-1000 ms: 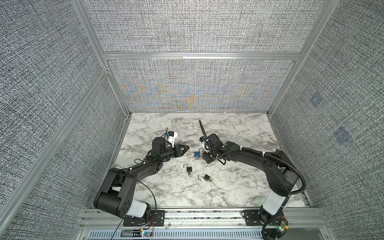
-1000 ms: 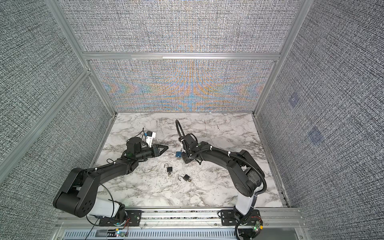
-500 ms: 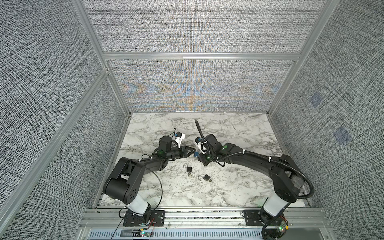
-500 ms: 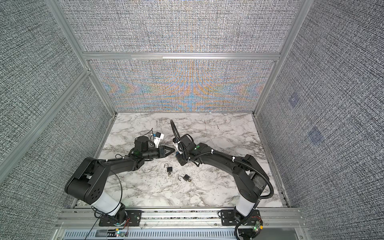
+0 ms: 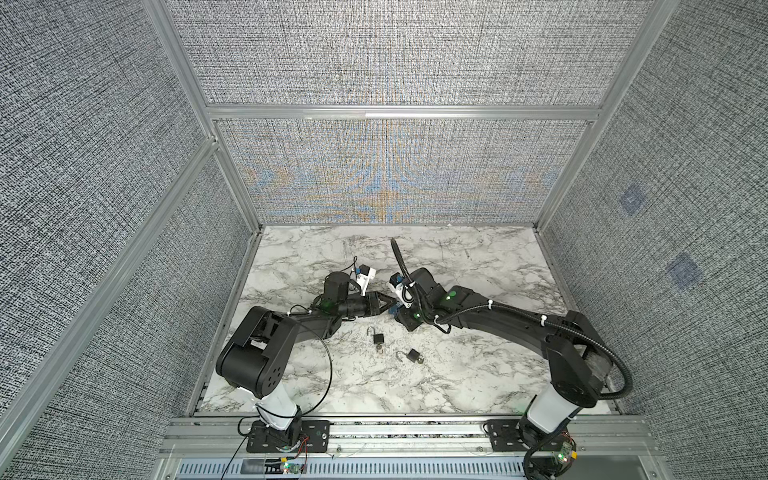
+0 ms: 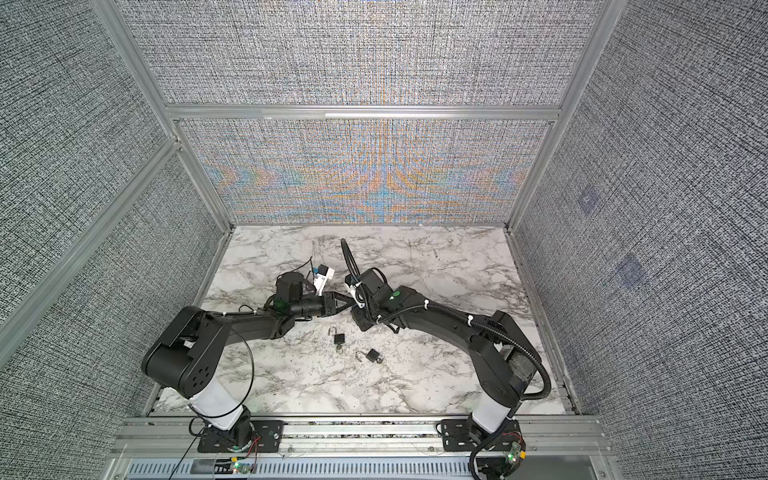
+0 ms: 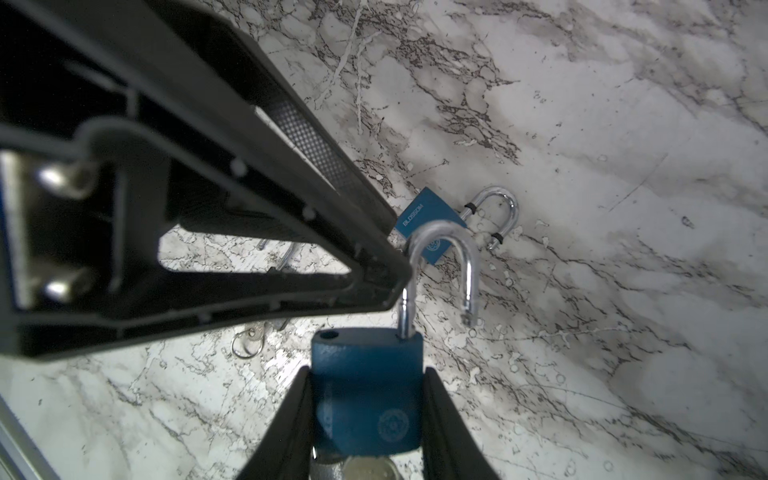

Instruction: Lock with the key

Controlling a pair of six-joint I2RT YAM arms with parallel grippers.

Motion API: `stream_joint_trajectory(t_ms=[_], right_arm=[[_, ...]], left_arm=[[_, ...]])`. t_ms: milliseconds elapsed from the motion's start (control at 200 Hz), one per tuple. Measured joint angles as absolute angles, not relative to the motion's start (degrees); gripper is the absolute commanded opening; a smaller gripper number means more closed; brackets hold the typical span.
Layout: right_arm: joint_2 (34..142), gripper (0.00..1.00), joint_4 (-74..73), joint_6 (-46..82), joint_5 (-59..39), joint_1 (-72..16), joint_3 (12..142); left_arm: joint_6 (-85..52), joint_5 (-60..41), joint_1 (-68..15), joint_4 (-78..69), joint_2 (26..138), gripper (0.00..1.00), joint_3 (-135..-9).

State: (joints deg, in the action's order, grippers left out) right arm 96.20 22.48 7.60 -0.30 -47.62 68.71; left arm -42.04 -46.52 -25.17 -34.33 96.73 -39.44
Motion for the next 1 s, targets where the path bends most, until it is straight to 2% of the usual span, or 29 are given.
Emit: stream_joint_trajectory(t_ms=[785,995], right_arm=[[95.98,0.31,23.77,7.6,-0.45,-48.1,69.58],[95.96,0.31,23.94,7.57,-0.47,-48.36,70.06]], left_arm=[[-43.94,-48.34,-26.26,-37.65,100.4,0.33,-41.12],[-44.4,-48.64,-26.79,-38.04,101.3,0.26,-41.82]])
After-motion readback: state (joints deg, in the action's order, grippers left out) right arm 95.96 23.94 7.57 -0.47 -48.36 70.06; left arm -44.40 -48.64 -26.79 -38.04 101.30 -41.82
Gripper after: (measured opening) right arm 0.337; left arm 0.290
